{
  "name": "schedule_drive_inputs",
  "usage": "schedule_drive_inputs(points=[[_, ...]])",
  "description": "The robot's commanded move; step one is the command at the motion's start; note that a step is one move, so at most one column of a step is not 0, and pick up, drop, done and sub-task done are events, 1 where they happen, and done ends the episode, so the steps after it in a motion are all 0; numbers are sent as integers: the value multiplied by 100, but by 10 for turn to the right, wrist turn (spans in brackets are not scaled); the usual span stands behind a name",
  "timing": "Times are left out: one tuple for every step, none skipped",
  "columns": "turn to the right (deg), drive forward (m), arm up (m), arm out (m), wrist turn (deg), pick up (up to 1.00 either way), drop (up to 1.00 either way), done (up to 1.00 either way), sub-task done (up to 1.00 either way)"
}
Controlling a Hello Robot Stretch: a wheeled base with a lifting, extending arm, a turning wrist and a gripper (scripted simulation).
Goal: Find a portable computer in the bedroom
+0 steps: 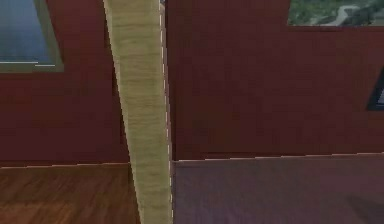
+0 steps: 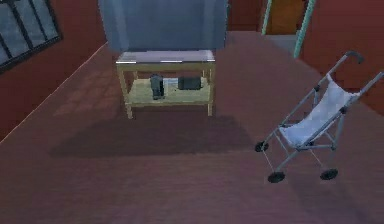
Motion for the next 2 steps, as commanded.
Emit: schedule_drive_inputs(points=[[0,5,0,0,0,0,0,0,0],[-450,0,0,0,0,0,0,0,0]])
